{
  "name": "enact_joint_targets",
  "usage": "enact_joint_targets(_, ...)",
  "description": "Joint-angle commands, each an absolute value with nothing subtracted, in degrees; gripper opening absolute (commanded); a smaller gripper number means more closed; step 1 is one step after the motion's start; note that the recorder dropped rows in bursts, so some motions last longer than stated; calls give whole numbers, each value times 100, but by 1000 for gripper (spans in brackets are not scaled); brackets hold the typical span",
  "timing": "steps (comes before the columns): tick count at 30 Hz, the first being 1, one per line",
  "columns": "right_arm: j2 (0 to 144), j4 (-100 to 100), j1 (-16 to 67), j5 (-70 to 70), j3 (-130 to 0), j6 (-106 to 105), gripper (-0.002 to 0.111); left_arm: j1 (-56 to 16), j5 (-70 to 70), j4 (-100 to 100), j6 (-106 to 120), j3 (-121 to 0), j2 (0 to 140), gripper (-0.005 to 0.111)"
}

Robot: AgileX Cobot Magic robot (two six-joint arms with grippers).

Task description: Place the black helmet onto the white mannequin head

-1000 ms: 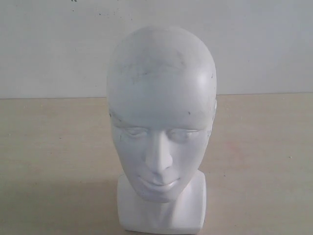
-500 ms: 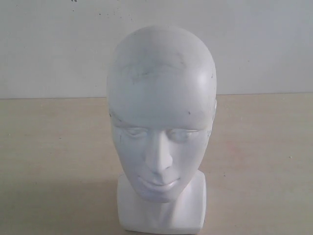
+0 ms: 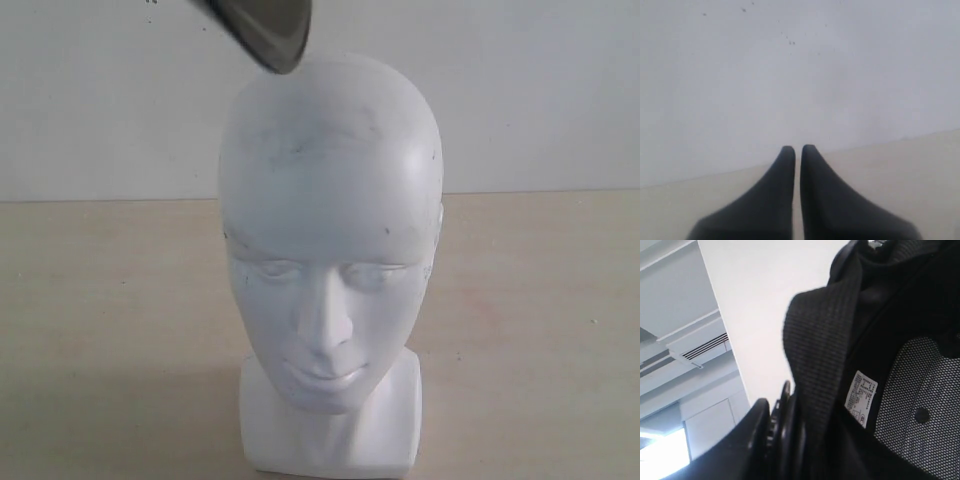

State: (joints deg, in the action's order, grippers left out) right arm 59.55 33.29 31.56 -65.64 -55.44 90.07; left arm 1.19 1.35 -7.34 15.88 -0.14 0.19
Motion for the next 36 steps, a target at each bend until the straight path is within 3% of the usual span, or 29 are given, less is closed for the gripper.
enact_joint_targets(1, 6045, 3066, 3778, -6996, -5673, 8526, 0, 138, 697, -724, 950, 0, 0, 4)
enact_joint_targets(6, 6473, 2854, 4453, -6996, -5673, 7938, 0, 138, 1087, -724, 576, 0, 0, 4)
enact_joint_targets(15, 6929, 2759, 4464, -6996, -5673, 7705, 0, 138, 1391, -700, -1007, 0, 0, 4)
enact_joint_targets(22, 6980, 2591, 4488, -6996, -5532, 7728, 0, 138, 1330, 215, -1080, -1080, 22, 4)
enact_joint_targets(36, 7191, 2049, 4868, -6996, -4894, 7113, 0, 138, 1353, 522, -1554, -2750, 2250, 4)
